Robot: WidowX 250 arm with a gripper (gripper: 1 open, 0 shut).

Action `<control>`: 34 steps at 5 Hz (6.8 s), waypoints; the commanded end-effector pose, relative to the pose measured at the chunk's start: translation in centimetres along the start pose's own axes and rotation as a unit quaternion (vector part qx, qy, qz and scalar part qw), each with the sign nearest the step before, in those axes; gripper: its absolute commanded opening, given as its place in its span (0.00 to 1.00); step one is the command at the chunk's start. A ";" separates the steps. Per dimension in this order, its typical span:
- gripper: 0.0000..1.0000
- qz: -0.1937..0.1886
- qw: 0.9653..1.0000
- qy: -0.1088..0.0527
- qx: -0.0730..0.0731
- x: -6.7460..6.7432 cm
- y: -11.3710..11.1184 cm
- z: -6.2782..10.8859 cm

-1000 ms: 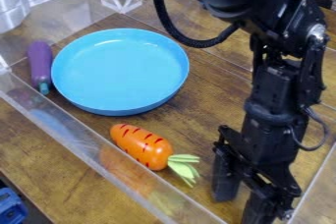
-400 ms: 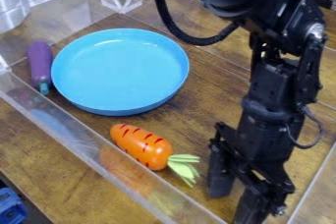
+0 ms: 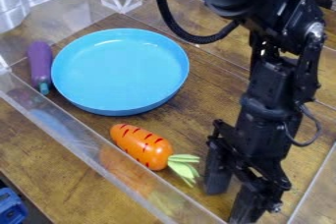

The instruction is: Move the carrot to the left side

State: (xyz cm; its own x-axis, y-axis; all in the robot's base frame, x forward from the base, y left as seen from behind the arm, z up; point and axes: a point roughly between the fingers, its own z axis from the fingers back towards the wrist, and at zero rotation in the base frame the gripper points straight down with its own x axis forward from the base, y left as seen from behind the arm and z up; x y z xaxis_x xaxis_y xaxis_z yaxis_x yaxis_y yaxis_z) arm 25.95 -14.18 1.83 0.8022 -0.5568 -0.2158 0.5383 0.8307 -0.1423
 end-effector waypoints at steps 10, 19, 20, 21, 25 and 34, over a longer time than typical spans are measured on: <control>0.00 -0.021 1.000 0.005 0.013 -0.7 2.4 0.7; 0.00 -0.032 0.999 0.011 0.022 -1.7 3.7 1.1; 0.00 -0.033 0.999 0.010 0.022 -1.7 3.9 1.1; 0.00 -0.033 0.999 0.010 0.023 -1.7 4.0 1.1; 0.00 -0.035 0.999 0.009 0.024 -1.7 4.7 1.1; 0.00 -0.043 0.998 0.022 0.032 -4.2 7.1 1.1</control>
State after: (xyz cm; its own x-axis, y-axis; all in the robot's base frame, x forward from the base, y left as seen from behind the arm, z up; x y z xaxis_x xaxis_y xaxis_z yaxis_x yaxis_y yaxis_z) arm 26.05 -7.06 1.84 0.7071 -0.6485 -0.2819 0.6455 0.7547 -0.1173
